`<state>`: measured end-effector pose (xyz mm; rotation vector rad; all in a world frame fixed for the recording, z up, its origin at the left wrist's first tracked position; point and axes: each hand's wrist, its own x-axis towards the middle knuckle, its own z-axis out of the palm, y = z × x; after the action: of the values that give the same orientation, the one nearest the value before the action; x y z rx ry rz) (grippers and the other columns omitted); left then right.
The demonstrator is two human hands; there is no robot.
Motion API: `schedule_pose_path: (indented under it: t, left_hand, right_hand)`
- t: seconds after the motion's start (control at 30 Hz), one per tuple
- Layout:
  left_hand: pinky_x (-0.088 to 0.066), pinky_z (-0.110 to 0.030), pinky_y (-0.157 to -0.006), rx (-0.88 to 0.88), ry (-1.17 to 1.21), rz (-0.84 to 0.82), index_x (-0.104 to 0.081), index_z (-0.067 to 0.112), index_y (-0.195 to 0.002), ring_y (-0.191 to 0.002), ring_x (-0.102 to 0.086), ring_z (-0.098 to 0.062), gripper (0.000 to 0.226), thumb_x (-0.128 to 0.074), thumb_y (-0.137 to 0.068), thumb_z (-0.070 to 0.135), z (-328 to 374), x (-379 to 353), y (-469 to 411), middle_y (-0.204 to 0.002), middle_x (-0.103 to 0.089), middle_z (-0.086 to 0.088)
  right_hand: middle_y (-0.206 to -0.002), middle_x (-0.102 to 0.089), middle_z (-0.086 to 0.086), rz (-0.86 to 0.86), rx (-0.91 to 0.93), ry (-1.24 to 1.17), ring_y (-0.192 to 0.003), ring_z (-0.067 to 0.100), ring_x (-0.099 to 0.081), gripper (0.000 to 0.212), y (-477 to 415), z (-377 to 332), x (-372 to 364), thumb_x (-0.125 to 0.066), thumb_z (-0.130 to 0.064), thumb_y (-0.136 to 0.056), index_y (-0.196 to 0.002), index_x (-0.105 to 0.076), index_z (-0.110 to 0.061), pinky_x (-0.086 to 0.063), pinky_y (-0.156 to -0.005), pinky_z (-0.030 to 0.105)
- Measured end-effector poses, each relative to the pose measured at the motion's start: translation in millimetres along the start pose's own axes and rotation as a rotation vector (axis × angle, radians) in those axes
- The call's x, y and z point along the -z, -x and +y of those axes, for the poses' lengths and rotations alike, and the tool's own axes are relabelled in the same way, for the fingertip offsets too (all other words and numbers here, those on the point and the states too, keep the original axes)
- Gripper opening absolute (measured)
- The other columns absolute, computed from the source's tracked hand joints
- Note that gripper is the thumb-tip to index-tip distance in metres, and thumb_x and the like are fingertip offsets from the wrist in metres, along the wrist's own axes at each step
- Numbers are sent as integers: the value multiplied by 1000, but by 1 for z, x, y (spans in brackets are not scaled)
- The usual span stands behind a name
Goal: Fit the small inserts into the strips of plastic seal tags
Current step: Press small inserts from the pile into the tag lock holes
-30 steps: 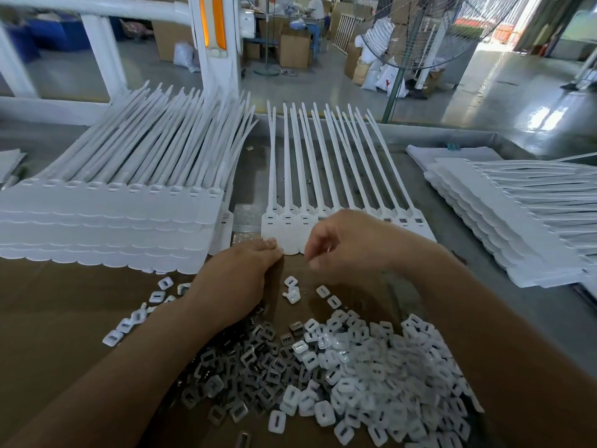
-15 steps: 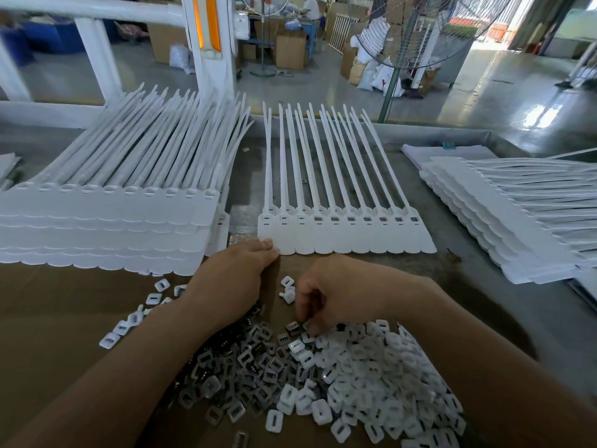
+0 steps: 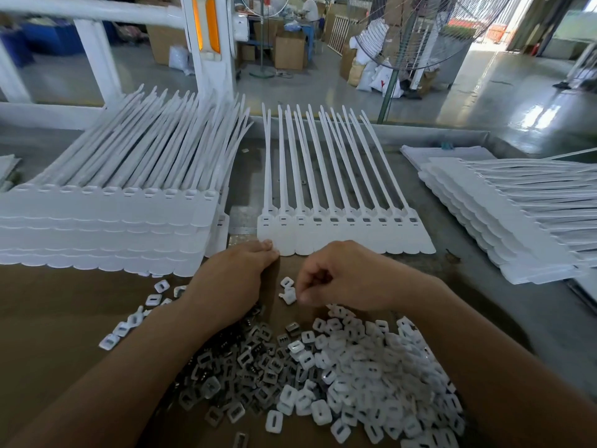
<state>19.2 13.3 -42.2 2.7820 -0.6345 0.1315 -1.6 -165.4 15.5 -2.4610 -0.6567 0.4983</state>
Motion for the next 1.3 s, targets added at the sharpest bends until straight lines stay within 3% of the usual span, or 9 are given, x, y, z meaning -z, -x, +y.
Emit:
schedule_pose_path:
  t: [0.13, 0.23, 0.33, 0.47, 0.63, 0.83, 1.0, 1.13, 1.3]
  left_hand:
    - [-22, -23, -110, 7, 5, -5, -36, 25, -138, -134, -26, -6, 54, -38, -89, 3, 0, 0, -1, -148, -28, 9]
    - [-22, -23, -109, 14, 13, 10, -37, 25, -138, -134, -27, -7, 52, -37, -90, 4, 1, 0, 0, -147, -29, 9]
    - [-21, -22, -108, 5, 22, 26, -39, 25, -137, -134, -29, -7, 50, -36, -91, 5, 1, 0, 0, -147, -31, 8]
    - [-21, -21, -107, -5, 34, 27, -41, 23, -136, -133, -30, -8, 52, -38, -89, 3, 0, 0, 1, -146, -33, 7]
    - [-23, -22, -107, -6, 20, 22, -39, 26, -137, -133, -31, -8, 55, -40, -87, 2, 0, 1, 2, -146, -31, 8]
    - [-28, -25, -106, -7, 12, 14, -40, 26, -136, -132, -33, -10, 53, -39, -88, 3, 1, 3, 2, -146, -32, 8]
    - [-27, -27, -107, -5, 14, 28, -41, 26, -136, -132, -34, -11, 53, -39, -88, 3, 2, 3, 3, -146, -32, 7]
    - [-27, -27, -107, -1, 11, 25, -40, 26, -136, -131, -34, -12, 53, -40, -88, 3, 1, 3, 5, -146, -33, 7]
    - [-29, -28, -106, -5, 6, 21, -41, 27, -136, -131, -35, -12, 54, -40, -88, 3, 1, 3, 3, -146, -32, 8]
  right_hand:
    - [-58, -60, -22, 73, -16, -44, -54, -11, -52, 12, -3, 5, 6, -68, -29, -81, -69, -65, -29, -39, -51, 4]
    - [-66, -65, -14, 187, -58, -92, -59, -5, -59, 8, -6, 12, 12, -66, -31, -82, -76, -66, -26, -47, -56, 11]
    - [-73, -63, -15, 283, -96, -111, -66, -5, -59, 7, -12, 19, 17, -64, -24, -84, -78, -64, -26, -43, -63, 14]
    - [-81, -63, -7, 415, -167, -144, -69, 4, -59, 10, -27, 29, 26, -59, -13, -89, -93, -60, -22, -46, -57, 12]
    - [-86, -64, 3, 564, -271, -242, -72, 10, -61, 15, -50, 43, 34, -58, -6, -88, -79, -58, -18, -49, -60, 17]
    - [-89, -59, -6, 602, -292, -148, -82, 6, -53, 11, -70, 55, 23, -57, -9, -88, -88, -68, -12, -42, -75, 22]
    - [-84, -60, -11, 581, -324, -104, -69, -1, -49, 25, -77, 60, 21, -57, -10, -85, -66, -60, -25, -35, -58, 15]
    - [-83, -59, -10, 562, -331, -90, -74, 2, -49, 22, -78, 60, 22, -58, -11, -85, -69, -60, -24, -37, -67, 21]
    - [-86, -55, -10, 554, -310, -24, -77, 4, -46, 20, -78, 60, 22, -58, -12, -87, -71, -56, -24, -35, -62, 19]
